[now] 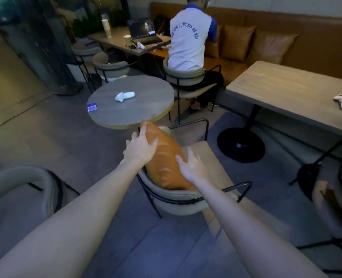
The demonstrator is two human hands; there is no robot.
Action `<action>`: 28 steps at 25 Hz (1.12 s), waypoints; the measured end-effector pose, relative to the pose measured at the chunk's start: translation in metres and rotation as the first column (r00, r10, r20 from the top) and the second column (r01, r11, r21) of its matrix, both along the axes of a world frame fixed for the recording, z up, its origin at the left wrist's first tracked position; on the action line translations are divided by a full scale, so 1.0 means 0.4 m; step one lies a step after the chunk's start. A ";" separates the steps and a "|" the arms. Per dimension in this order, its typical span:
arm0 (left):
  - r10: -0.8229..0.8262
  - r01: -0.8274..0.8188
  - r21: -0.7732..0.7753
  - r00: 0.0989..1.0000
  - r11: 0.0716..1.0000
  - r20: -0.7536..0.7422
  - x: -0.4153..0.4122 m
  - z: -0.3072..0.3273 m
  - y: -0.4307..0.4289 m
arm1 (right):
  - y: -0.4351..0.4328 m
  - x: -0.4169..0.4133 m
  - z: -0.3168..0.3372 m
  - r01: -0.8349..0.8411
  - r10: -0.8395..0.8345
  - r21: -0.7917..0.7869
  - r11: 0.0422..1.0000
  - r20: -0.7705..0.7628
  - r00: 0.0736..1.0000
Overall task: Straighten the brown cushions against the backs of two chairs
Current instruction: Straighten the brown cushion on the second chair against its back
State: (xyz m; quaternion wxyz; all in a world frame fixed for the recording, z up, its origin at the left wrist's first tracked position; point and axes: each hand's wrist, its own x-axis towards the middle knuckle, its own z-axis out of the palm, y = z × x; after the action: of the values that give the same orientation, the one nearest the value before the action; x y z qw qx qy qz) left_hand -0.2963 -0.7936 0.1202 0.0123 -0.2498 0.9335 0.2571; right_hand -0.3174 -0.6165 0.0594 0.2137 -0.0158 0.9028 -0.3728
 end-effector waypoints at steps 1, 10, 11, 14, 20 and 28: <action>0.023 -0.024 0.047 1.000 0.999 0.016 -0.021 -0.031 -0.024 | -0.023 -0.010 -0.039 0.068 -0.063 -0.059 0.996 0.093 0.994; 0.144 -0.221 0.407 0.966 0.886 0.212 -0.209 -0.239 -0.212 | -0.147 -0.081 -0.281 0.570 -0.540 0.083 0.817 0.455 0.708; 0.164 -0.258 0.448 0.957 0.856 0.239 -0.223 -0.261 -0.226 | -0.140 -0.080 -0.290 0.607 -0.599 0.151 0.780 0.460 0.655; 0.202 -0.361 0.595 0.926 0.719 0.318 -0.266 -0.327 -0.264 | -0.124 -0.087 -0.348 0.679 -0.678 0.213 0.703 0.489 0.549; 0.187 -0.377 0.707 0.924 0.599 0.334 -0.330 -0.412 -0.242 | -0.112 -0.119 -0.394 0.729 -0.681 0.136 0.671 0.502 0.533; 0.117 -0.332 0.623 0.925 0.708 0.361 -0.331 -0.433 -0.228 | -0.070 -0.170 -0.389 0.775 -0.707 0.116 0.621 0.510 0.490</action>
State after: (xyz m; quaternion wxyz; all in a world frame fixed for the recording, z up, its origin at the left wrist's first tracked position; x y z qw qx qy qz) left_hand -0.4287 -0.8849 -0.0531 0.2092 -0.3767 0.7259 0.5362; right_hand -0.3855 -0.6446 -0.0964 0.2609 0.4595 0.7033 -0.4755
